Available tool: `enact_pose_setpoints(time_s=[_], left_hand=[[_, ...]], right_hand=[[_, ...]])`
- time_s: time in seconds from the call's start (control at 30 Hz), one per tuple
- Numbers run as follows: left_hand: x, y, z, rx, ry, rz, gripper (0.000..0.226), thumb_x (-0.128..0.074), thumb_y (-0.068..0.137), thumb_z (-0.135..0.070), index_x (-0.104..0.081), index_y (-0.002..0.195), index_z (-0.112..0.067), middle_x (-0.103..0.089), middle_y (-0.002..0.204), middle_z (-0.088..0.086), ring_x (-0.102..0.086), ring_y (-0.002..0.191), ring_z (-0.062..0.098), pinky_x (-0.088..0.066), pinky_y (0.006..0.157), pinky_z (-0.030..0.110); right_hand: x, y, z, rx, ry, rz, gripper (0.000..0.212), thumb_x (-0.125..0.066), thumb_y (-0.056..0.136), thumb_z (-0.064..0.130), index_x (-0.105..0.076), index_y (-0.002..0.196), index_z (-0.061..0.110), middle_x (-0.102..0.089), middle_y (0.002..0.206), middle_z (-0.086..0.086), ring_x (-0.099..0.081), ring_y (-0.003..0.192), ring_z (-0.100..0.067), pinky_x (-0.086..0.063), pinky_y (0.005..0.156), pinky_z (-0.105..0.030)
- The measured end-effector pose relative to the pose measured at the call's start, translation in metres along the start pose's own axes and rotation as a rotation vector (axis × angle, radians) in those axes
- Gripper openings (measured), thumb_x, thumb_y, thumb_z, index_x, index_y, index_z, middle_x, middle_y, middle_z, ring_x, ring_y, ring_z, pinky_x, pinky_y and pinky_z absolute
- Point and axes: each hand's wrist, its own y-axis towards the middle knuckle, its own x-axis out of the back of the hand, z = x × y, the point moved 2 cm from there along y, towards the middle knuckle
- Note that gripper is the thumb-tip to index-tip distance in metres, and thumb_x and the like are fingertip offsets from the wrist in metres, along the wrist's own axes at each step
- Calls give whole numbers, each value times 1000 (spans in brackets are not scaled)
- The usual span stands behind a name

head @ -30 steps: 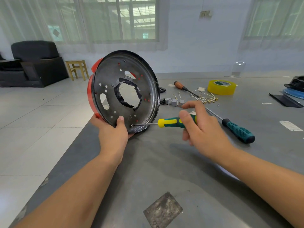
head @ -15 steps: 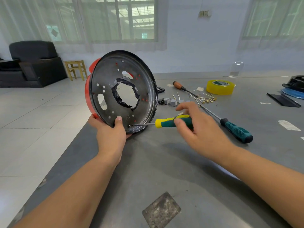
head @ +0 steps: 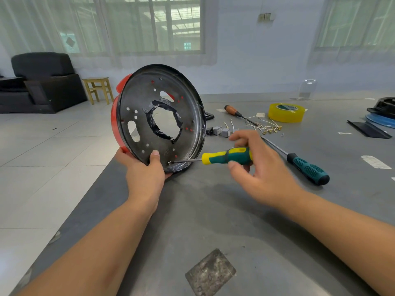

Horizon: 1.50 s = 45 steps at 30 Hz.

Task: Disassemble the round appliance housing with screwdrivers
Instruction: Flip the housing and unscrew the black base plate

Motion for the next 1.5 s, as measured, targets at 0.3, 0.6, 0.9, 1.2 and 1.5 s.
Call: enact_pose_setpoints(time_s=[0.3,0.6,0.9,1.2,1.5], left_hand=[[1,0,0,9,-9,-15,57,-63,97,-24,-28,142,-32,-54,109,-29,-66,104,9,-60,95,55],[0,-1,-3,27,-50,-7,51,-62,101,-18,-30,138,-31,-56,111,-29,-66,105,6,-63,90,53],[-1,-4,-9,53,-109,0,49,-61,103,-12,-30,138,-29,-54,116,-24,-66,103,4,-67,78,47],[-3,-6,-10,65,-141,31,51,-62,103,-12,-31,140,-29,-57,119,-22,-68,104,6,-67,75,44],[-6,-7,-9,66,-155,91,46,-64,103,-14,-32,129,-34,-56,122,-22,-67,112,13,-67,72,42]], right_hand=[[-1,2,3,172,-26,66,26,-71,87,3,-68,107,19,-57,107,2,-60,96,-16,-50,82,-22],[-2,3,-20,-277,313,-28,36,-78,85,5,-69,98,37,-68,103,14,-67,99,-17,-58,90,-39],[11,8,-45,-498,658,32,45,-62,79,-22,-75,83,21,-69,99,-17,-69,76,-30,-60,69,-31],[12,3,-45,-304,31,361,36,-76,84,7,-72,101,38,-69,101,26,-60,96,7,-43,78,-5],[-6,7,-21,-98,-491,218,26,-55,93,45,-69,110,31,-64,109,9,-56,106,-16,-40,94,-35]])
